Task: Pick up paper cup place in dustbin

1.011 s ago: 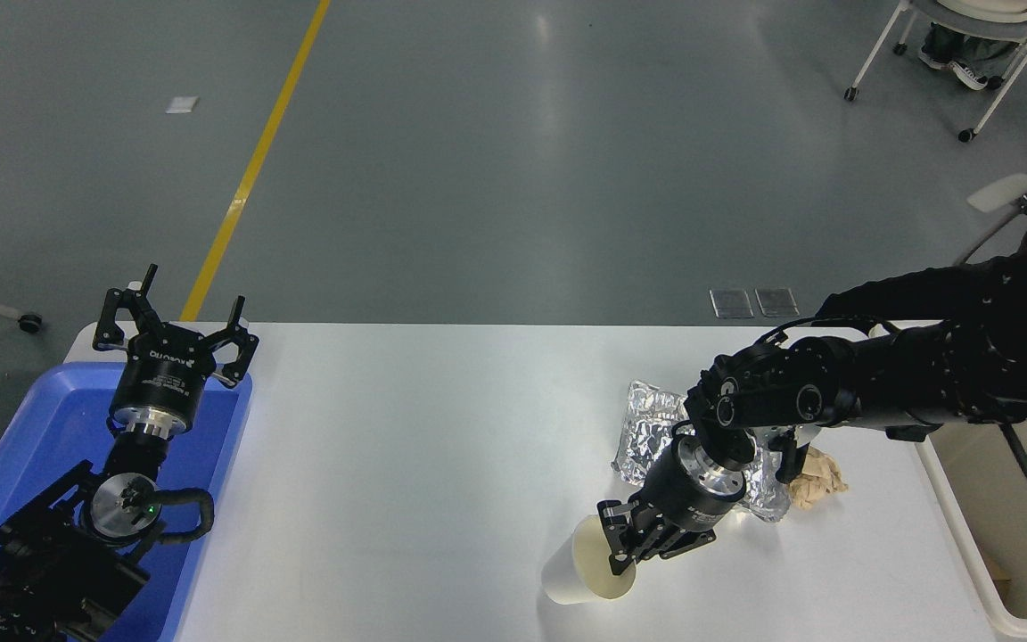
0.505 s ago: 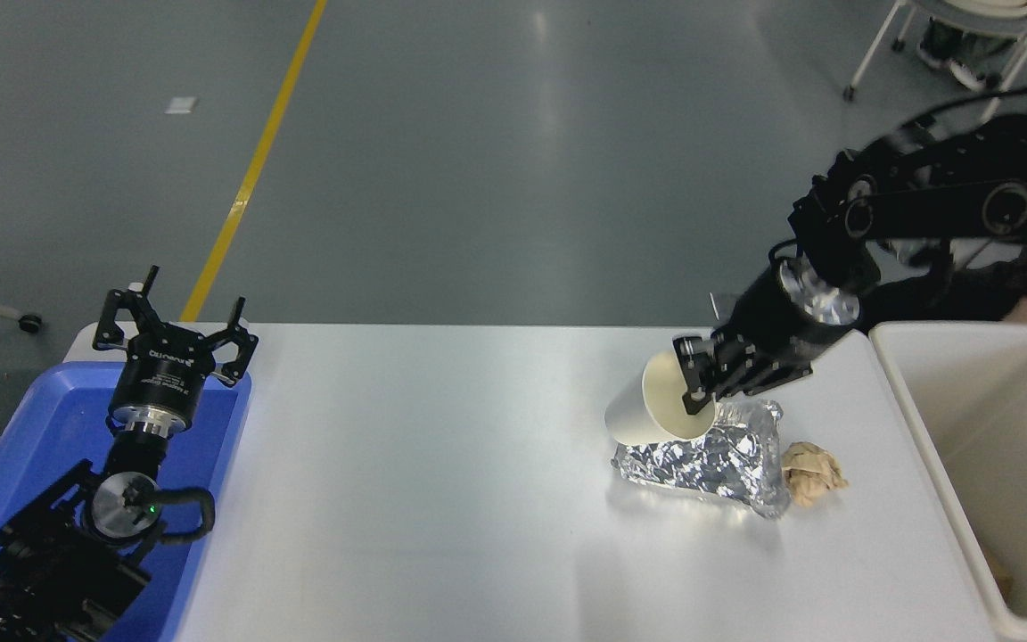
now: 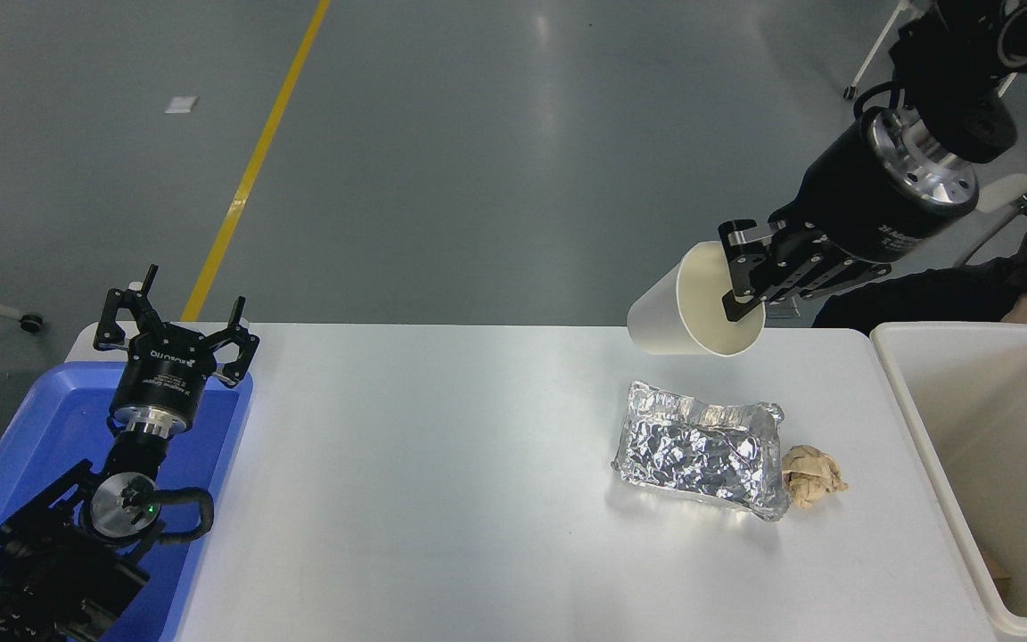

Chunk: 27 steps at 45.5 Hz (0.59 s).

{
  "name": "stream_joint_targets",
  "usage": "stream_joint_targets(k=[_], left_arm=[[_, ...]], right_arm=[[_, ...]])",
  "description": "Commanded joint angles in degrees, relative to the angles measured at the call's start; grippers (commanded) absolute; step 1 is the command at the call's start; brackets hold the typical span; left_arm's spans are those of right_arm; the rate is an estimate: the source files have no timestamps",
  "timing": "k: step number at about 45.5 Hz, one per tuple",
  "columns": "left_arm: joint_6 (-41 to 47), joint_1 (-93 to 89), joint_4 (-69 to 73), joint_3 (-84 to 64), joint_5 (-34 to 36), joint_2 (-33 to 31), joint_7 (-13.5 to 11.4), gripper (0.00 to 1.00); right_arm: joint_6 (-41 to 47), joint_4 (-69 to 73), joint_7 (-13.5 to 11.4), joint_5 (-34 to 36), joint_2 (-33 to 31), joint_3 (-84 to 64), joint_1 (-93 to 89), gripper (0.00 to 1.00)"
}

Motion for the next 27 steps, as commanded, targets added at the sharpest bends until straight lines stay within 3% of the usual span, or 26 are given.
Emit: stream_joint_targets(k=[1,10,19,27], left_arm=[[0.0,0.0,0.0,0.0,0.0,0.0,0.0,1.0],[0.0,0.0,0.0,0.0,0.0,0.0,0.0,1.0],[0.0,0.0,0.0,0.0,0.0,0.0,0.0,1.0],[0.0,0.0,0.0,0.0,0.0,0.0,0.0,1.0]], right_arm=[[0.1,-4.2,-0.1,-9.3,-7.8,-8.3,-0.4,0.0],[-2.6,-22.3,0.2,-24.0,-22.7,-7.0,-15.5,0.0],[-9.4,-35.1,0.4,-25.1,-31.4,1.0,-34.9,0.0],[-20.5,-45.5,0.4,-24.3,-33.3,12.3,-57.1,0.0]])
